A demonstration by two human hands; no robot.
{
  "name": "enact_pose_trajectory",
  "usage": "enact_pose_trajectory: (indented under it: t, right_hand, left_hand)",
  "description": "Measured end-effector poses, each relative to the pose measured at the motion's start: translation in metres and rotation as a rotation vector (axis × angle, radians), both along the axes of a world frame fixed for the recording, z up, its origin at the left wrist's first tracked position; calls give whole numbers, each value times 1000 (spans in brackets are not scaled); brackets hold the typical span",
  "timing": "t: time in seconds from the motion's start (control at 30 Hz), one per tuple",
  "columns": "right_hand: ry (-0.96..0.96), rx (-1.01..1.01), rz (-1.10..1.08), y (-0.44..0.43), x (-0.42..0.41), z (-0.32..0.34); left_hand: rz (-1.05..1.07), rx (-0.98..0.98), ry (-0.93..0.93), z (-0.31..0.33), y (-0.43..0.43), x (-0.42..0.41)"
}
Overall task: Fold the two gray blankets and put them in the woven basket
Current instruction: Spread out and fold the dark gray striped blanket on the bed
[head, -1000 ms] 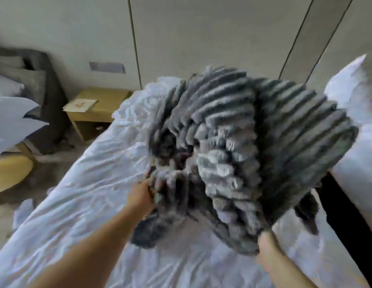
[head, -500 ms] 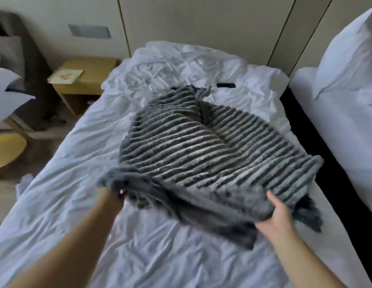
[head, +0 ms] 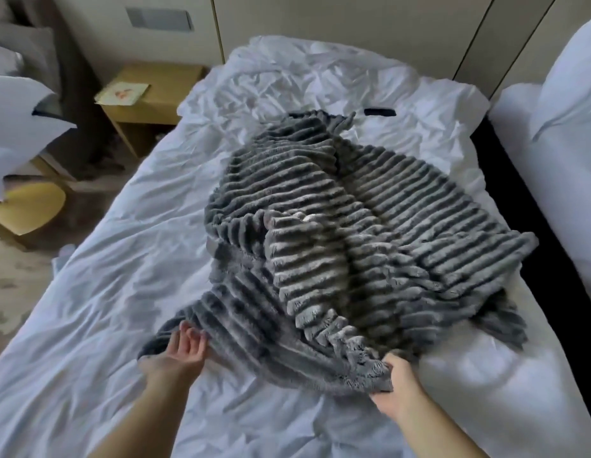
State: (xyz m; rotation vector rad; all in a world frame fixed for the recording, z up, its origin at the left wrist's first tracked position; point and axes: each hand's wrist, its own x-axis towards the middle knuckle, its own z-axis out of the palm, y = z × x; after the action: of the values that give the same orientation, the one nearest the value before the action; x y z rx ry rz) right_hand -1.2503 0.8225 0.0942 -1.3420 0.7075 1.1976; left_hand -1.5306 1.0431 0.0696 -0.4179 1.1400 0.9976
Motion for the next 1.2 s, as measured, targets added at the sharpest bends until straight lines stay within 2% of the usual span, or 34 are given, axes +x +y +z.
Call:
enact_pose_trajectory:
  t: [0.1, 0.13, 0.2, 0.27, 0.33, 0.37, 0.4, 0.5, 0.53, 0.57, 0.63, 0.7, 0.77, 0.83, 0.9, 0.93, 1.0, 1.07, 1.13, 1.2]
  right_hand:
    - [-30, 100, -107, 3, 13, 21]
    - [-26, 138, -138, 10, 16, 31]
    - [-1, 310, -162, 27, 11, 55]
    - [36, 393, -57, 48, -5, 77]
    - [90, 404, 79, 62, -27, 91]
    - [124, 415, 131, 64, -37, 94]
    - [148, 427, 189, 65, -45, 99]
    - [112, 455, 255, 59, -37, 104]
    - [66, 461, 215, 55, -24, 103]
    - [13, 487, 136, 51, -8, 99]
    - [-74, 580, -59, 44, 30, 94]
    - [-148, 619, -256, 40, 66, 97]
    - [-219, 628, -388, 42, 99, 104]
    - [-248, 617, -345, 49, 122, 114]
    - [-268, 486, -166, 61, 132, 121]
    - [-275, 365, -74, 68, 133, 122]
    - [-312, 140, 73, 71, 130, 119]
    - [-410, -86, 275, 61, 124, 110]
    - [-457, -186, 514, 53, 121, 107]
    - [-496, -214, 576, 59, 123, 113]
  left_hand:
    - [-291, 20, 151, 17, -3, 3]
    - [-448, 30, 213, 21, -9, 12]
    - [-769, 9, 221, 27, -30, 37]
    - [-1017, -105, 136, 32, -57, 63]
    - [-1097, -148, -101, 39, -77, 93]
    - [-1055, -101, -254, 46, -86, 107]
    - [-954, -28, -316, 54, -90, 120]
    - [-513, 72, -126, 68, -85, 144]
    - [-443, 100, -93, 70, -77, 145]
    - [-399, 80, -147, 73, -67, 141]
    - [-403, 68, -348, 84, -47, 129]
    - [-452, 117, -468, 100, -35, 123]
    - [-386, 205, -460, 111, -30, 124]
    - [-261, 298, -395, 118, -24, 121]
    - [-225, 328, -334, 117, -14, 110]
    - [-319, 326, -228, 116, -10, 105]
    - [-620, 227, 200, 110, -4, 96]
    - [-804, 161, 569, 98, 0, 84]
    - [-968, 209, 714, 92, 5, 73]
    - [-1113, 293, 775, 98, 15, 74]
